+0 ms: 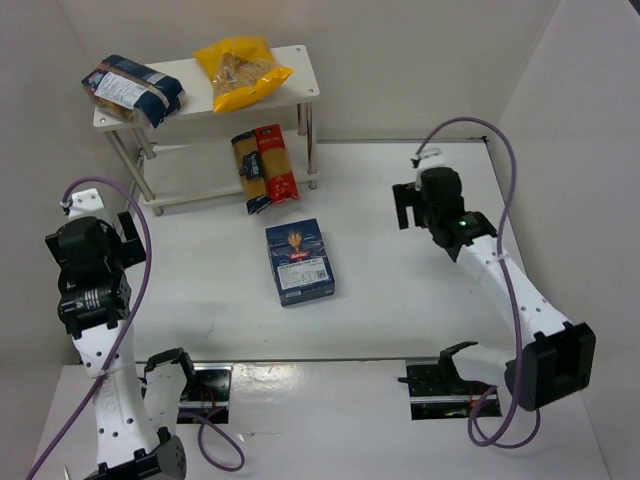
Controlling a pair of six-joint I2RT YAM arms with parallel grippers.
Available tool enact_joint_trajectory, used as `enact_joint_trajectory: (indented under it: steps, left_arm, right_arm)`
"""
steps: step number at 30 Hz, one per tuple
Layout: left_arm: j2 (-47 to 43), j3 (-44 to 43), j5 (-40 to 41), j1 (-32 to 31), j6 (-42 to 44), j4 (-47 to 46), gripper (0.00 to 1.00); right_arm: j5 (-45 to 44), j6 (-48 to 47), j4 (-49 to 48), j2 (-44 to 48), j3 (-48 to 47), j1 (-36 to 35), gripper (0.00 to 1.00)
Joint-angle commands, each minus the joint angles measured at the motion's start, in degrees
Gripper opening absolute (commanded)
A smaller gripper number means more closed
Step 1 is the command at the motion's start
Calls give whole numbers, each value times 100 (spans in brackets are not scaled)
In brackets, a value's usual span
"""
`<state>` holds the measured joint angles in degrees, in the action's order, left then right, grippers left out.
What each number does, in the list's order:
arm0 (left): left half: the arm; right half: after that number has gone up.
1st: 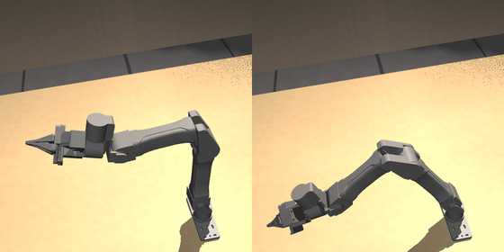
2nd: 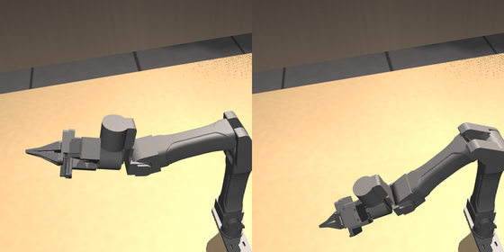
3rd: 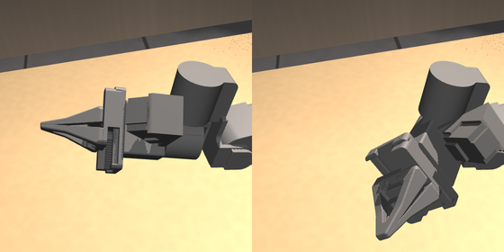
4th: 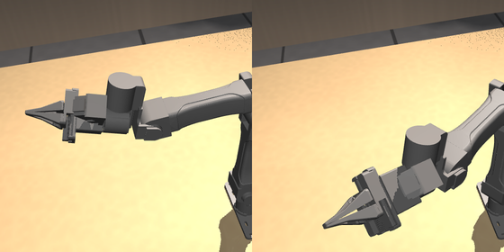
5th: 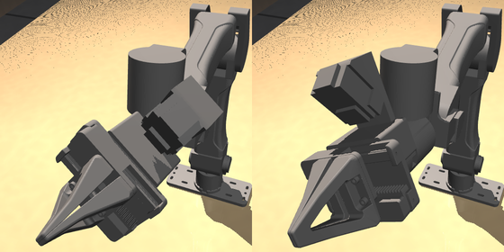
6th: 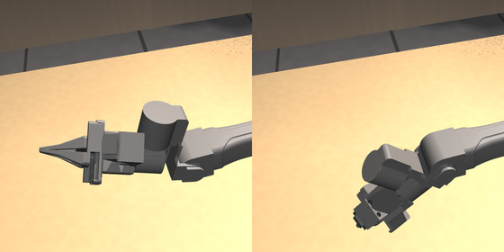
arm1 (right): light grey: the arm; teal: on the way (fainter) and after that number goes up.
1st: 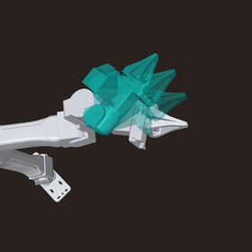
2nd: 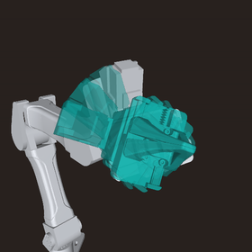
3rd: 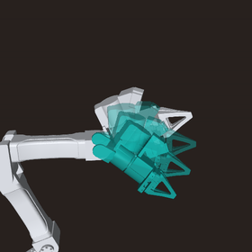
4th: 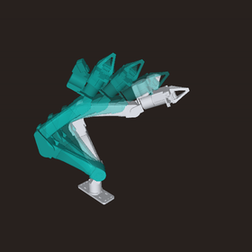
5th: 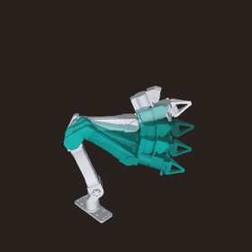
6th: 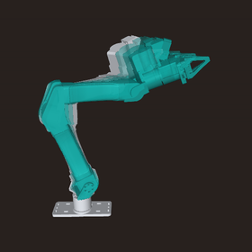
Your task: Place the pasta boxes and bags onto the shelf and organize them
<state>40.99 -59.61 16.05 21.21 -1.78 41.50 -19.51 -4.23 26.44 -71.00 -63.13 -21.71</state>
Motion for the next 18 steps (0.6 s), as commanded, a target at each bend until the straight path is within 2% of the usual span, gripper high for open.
enact_joint_trajectory:
  steps: [1, 3, 9, 14, 18]
  left_arm:
    - [-21, 11, -32, -38, -15, -212, 100]
    - [-21, 11, -32, -38, -15, -212, 100]
    - [-21, 11, 21, -91, -15, -265, 100]
    - [32, 11, 21, -91, -15, -265, 100]
    - [-21, 64, 73, -91, -68, -265, 100]
  right_arm:
    - [789, 19, -166, 736, 266, 692, 100]
    - [1236, 19, -95, 991, 424, 1289, 100]
    - [1906, 19, -156, 1458, 916, 2328, 100]
    - [1854, -96, -227, 1598, 1119, 2716, 100]
    - [2539, -96, -174, 1651, 1119, 3383, 100]
